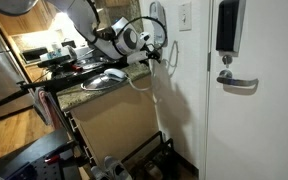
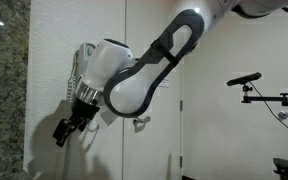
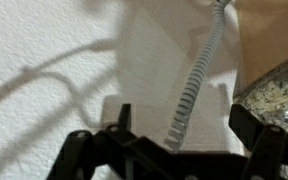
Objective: Hang up the telephone cord on the handset
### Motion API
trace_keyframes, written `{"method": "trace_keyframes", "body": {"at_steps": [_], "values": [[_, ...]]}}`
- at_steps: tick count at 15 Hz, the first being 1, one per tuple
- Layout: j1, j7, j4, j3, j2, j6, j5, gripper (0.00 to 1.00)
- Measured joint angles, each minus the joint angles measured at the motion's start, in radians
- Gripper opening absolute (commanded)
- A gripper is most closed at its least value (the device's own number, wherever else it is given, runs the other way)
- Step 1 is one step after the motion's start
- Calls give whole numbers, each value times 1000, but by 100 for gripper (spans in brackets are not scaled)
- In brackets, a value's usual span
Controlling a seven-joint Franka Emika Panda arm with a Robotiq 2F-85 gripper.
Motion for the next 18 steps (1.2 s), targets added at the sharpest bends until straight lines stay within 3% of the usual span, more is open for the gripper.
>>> {"method": "trace_keyframes", "body": {"at_steps": [1, 9, 11, 14, 18], "values": [[5, 17, 4, -7, 2, 0, 0, 74], [32, 52, 25, -36, 21, 0, 0, 12], [37, 52, 26, -37, 22, 0, 0, 0], [69, 51, 27, -62, 22, 0, -10, 4], [192, 79, 27, -189, 14, 0, -55, 4]]}}
